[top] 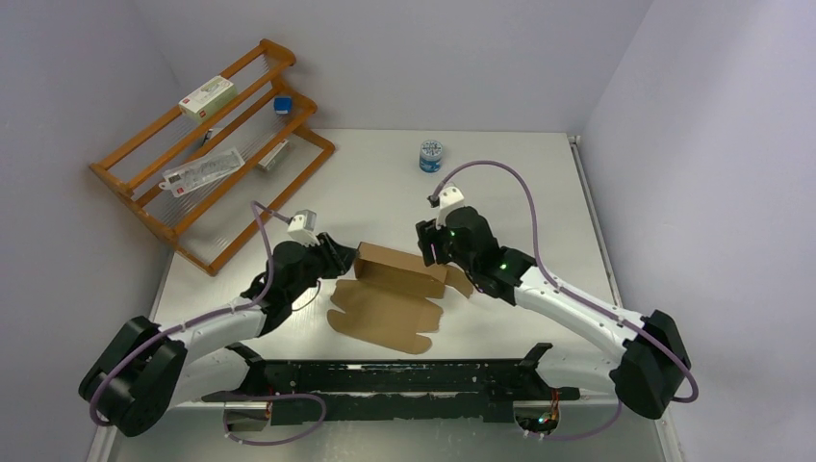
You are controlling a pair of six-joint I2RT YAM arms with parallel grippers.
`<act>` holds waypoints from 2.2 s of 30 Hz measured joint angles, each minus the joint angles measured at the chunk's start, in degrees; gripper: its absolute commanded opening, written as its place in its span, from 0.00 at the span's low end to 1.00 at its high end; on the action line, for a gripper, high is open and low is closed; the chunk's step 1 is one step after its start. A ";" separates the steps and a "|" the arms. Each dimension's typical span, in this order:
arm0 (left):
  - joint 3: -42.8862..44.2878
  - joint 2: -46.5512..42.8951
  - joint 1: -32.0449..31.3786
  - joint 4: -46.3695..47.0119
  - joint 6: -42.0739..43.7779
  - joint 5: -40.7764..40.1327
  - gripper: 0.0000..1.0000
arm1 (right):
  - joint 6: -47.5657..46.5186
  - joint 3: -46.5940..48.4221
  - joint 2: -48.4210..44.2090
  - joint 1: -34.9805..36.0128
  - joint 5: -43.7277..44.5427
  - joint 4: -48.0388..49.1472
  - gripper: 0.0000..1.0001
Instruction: Fold the paper box
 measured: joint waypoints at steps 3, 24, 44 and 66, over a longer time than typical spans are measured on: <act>0.00 -1.75 0.00 -1.27 -0.31 0.00 0.40 | 2.29 -0.02 -2.10 0.00 0.00 -2.62 0.64; 6.27 0.35 0.00 -8.66 4.11 1.11 0.64 | 24.41 -10.10 -5.07 0.00 -4.48 0.28 0.68; 4.61 -0.63 0.42 -10.16 3.58 4.50 0.62 | 25.31 -8.83 8.26 -1.14 -7.98 14.64 0.59; 1.60 -9.77 0.44 -18.60 2.64 -8.20 0.65 | 19.82 -2.38 12.68 -10.99 -19.28 21.16 0.68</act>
